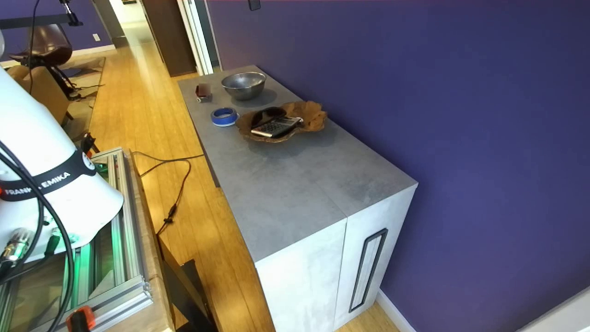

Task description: Put the sunglasses on the right side of the table

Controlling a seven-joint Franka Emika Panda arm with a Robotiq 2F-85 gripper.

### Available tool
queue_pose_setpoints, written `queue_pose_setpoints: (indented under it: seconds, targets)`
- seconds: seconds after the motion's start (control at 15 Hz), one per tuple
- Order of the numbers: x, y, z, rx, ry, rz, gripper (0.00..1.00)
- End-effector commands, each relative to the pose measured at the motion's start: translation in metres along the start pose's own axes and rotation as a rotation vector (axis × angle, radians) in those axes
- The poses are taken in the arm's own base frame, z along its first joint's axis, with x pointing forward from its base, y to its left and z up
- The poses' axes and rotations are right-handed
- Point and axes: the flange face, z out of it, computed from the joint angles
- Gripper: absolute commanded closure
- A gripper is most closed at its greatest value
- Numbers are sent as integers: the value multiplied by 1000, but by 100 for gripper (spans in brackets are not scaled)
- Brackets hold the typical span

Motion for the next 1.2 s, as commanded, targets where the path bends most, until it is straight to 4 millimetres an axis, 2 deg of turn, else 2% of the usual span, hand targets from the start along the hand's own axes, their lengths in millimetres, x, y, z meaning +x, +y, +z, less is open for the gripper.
queue_pose_setpoints:
  seconds: [0.0,1.07,1.13]
  targets:
    - [0,0,-1,0,-1,0,0]
    - [0,0,-1,0,-1,0,0]
    - [1,-10,11,-4,-19,-11,0]
